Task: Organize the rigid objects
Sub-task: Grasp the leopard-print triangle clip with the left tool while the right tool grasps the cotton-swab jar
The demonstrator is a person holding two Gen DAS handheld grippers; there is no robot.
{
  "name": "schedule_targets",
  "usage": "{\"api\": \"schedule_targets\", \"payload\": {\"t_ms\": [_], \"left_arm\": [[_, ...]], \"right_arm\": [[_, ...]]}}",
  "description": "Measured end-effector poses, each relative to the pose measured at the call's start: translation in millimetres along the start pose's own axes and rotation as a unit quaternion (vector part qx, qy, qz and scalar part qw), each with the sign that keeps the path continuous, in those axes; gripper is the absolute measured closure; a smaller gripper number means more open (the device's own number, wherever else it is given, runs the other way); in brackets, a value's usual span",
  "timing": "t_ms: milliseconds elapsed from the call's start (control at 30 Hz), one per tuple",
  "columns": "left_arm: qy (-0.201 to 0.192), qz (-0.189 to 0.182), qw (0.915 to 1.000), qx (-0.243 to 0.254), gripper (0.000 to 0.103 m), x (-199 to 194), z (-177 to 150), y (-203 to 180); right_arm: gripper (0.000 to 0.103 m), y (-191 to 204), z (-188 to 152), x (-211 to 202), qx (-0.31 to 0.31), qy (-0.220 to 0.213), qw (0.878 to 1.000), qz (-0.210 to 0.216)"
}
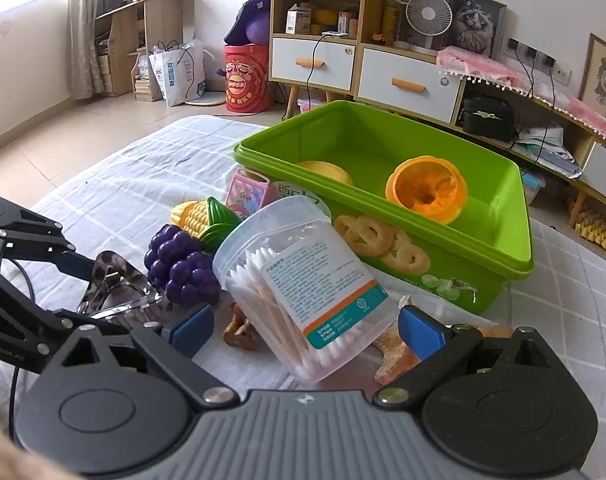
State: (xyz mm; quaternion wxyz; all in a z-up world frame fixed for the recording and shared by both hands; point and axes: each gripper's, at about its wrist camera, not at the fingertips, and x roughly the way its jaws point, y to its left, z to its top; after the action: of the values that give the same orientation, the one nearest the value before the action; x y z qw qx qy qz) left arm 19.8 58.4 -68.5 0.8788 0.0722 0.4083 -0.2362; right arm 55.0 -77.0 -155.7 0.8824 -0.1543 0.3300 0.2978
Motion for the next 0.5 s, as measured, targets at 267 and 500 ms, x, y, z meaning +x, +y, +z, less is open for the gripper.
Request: {"api": "schedule_targets", "payload": {"t_ms": [267,500], "left_arm": [[0.001,-0.003,1.0,0.005,0.045,-0.2,0.1,-1.5],[0.001,-0.006,1.0,0.007,0.045,-0.7,-0.1,-3.2]], "right_arm": [[0.032,-2.0,0.0,1.5,-0.002,-0.001,1.0,-0.004],[0.033,-3.3,0.2,3.1,-0.001,0.0,1.0,-0.01]]}}
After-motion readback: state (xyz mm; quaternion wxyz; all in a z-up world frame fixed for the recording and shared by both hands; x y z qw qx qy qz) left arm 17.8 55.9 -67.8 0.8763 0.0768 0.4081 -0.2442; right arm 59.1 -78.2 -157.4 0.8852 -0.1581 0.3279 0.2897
